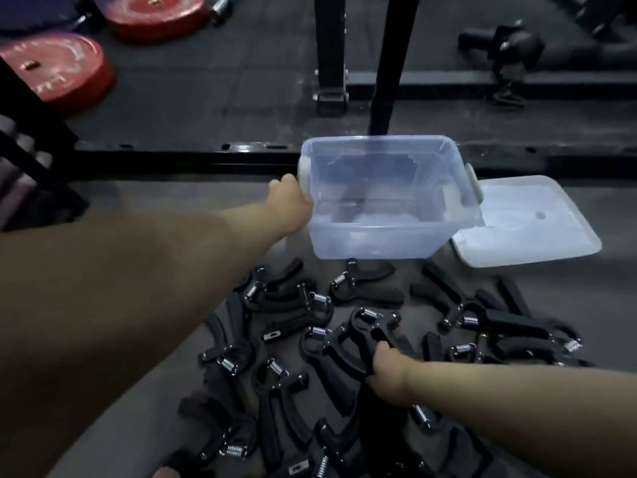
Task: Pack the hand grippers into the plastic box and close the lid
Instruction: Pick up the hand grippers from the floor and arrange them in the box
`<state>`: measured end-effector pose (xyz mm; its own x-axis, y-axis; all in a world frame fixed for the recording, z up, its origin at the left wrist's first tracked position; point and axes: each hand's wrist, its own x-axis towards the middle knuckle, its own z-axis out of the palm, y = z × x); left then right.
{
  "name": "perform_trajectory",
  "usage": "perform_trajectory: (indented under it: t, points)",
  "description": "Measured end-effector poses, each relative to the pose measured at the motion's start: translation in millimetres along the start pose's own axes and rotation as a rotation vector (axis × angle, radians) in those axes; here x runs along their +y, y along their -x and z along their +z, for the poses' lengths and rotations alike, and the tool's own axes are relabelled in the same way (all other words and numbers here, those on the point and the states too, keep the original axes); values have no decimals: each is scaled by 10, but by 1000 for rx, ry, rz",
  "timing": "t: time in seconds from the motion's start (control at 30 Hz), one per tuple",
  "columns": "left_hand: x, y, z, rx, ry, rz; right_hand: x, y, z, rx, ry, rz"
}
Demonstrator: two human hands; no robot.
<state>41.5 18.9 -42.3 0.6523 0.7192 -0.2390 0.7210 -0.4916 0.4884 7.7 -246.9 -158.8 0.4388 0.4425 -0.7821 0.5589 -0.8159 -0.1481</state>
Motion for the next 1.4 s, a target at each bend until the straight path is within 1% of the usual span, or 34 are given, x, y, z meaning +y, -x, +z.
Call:
perform_trajectory:
  t: [0.07, 0.13, 0.2, 0.23, 0.27, 0.3, 0.33, 0.37, 0.43, 0.47, 0.53, 0.6, 0.67, 0.73, 0.77, 0.87, 0.93, 1.0, 1.1, 1.2, 1.27, 1.33, 1.4]
  points:
    - [23, -71, 148, -25, 102, -26, 4, -84, 68, 30, -84, 43]
    - [39, -149, 266, -15, 177, -61, 23, -125, 37, 69, -143, 6]
    - [44, -197, 340, 9, 181, -85, 40, -140, -23, 76, -136, -26]
    - [34, -212, 362, 15, 172, -96, 31, -119, -84, 108, -132, -49]
    - [24, -228, 380, 19, 167, -103, 43, -125, -136, 157, -177, -60]
    - [23, -234, 393, 20, 164, -110, 48, -103, -214, 162, -267, -63]
    - [25, -243, 400, 25, 158, -112, 49, -82, -287, 147, -421, -79]
    - [31, -247, 405, 23, 152, -118, 49, -26, -390, 74, -633, -81]
    - [41, -268, 411, 21, 161, -140, 106, 85, -601, -145, -1056, -48]
    - [40, -275, 411, 17, 157, -148, 157, 141, -701, -243, -1196, -29]
    - [37, -281, 414, 12, 127, -137, 269, 233, -887, -353, -1320, -15]
    - [26, -303, 429, 3, 91, -128, 342, 317, -1072, -378, -1355, -54]
    - [31, -305, 424, -6, 88, -139, 365, 420, -1261, -403, -1369, -140]
    - [33, -297, 404, -9, 138, -140, 389, 519, -1446, -437, -1366, -235]
    - [24, -292, 394, -14, 161, -136, 406, 560, -1530, -453, -1397, -276]
    - [-11, -299, 354, -38, 247, -111, 459, 571, -1697, -482, -1622, -381]
    - [13, -332, 297, -64, 309, -115, 469, 522, -1765, -434, -1697, -405]
    - [30, -390, 260, -70, 335, -117, 453, 480, -1835, -360, -1707, -401]
    - [21, -460, 291, 3, 307, -72, 419, 444, -1965, -278, -1710, -413]
    - [21, -492, 371, 49, 279, -64, 376, 425, -2110, -296, -1731, -490]
    - [31, -498, 393, 65, 251, -71, 320, 383, -2221, -276, -1674, -531]
    - [16, -492, 404, 83, 218, -64, 237, 301, -2331, -211, -1619, -500]
    - [1, -478, 423, 97, 197, -31, 164, 202, -2417, -137, -1628, -417]
